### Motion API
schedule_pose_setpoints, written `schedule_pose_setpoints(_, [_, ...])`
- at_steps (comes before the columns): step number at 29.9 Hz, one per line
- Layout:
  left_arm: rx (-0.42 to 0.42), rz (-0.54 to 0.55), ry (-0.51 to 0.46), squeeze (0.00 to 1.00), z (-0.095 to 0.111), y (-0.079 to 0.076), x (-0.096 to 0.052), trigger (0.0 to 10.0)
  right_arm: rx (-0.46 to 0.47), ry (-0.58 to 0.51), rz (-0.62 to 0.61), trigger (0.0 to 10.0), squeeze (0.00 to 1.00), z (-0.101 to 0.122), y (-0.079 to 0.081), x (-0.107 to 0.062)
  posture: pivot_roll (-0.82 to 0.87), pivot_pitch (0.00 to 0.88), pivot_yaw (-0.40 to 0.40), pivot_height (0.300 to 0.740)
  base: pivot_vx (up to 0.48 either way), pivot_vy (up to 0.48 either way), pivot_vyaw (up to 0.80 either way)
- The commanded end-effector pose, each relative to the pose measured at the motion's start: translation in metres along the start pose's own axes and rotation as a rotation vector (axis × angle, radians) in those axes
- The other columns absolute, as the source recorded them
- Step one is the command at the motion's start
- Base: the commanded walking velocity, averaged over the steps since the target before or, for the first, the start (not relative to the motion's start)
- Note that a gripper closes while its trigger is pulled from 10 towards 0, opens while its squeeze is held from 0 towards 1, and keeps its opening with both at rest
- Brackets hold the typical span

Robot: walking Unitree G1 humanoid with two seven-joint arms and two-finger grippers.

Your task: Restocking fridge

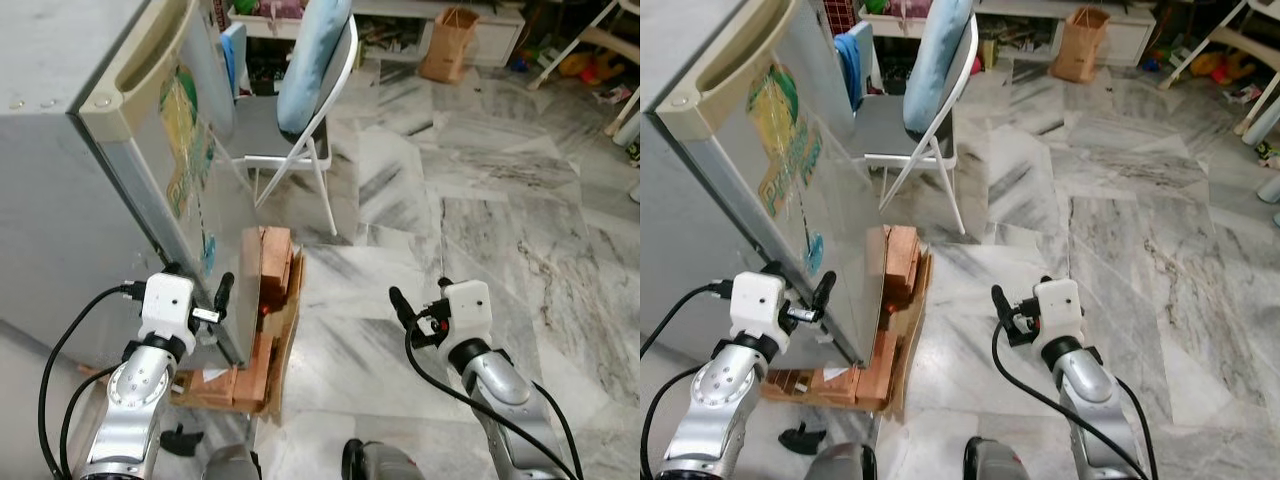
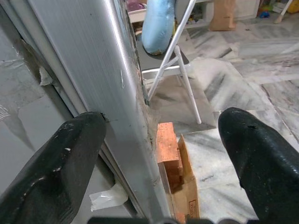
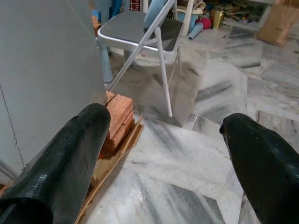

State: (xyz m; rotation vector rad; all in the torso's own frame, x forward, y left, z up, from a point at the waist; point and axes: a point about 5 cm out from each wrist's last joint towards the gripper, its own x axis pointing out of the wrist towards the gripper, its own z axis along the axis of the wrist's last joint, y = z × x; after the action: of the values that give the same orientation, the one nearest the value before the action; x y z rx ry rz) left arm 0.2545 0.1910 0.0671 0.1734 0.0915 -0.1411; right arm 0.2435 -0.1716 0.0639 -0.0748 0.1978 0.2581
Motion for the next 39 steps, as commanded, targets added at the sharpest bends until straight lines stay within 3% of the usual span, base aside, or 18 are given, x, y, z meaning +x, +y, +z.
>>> schedule_pose_setpoints(1, [0.015, 0.025, -0.025, 0.00, 0.008, 0.007, 0.008, 10.0, 0.005, 0.003, 0.002, 10.0, 0.00, 0.000, -0.001, -0.001, 0.09, 0.090, -0.003, 0.740, 0.000, 0.000, 0.00])
schedule_pose_setpoints(9, [0.055, 0.046, -0.016, 0.00, 0.011, 0.009, 0.022, 10.0, 0.011, 0.009, 0.002, 10.0, 0.00, -0.001, 0.000, -0.001, 0.08, 0.078, 0.007, 0.740, 0.000, 0.000, 0.00])
schedule_pose_setpoints(20, [0.054, 0.073, 0.019, 0.00, 0.000, 0.005, 0.015, 10.0, 0.017, 0.015, -0.001, 10.0, 0.00, -0.004, 0.000, 0.000, 0.08, 0.074, 0.007, 0.740, 0.000, 0.000, 0.00])
schedule_pose_setpoints(29, [0.053, 0.085, 0.004, 0.00, 0.004, 0.004, 0.024, 10.0, 0.016, 0.017, 0.003, 10.0, 0.00, -0.004, 0.000, 0.001, 0.08, 0.075, 0.006, 0.740, 0.000, 0.000, 0.00])
schedule_pose_setpoints(39, [0.033, -0.022, -0.039, 0.00, 0.016, -0.014, 0.042, 10.0, 0.038, 0.032, 0.032, 10.0, 0.00, -0.005, 0.002, 0.001, 0.07, 0.077, 0.010, 0.740, 0.000, 0.000, 0.00])
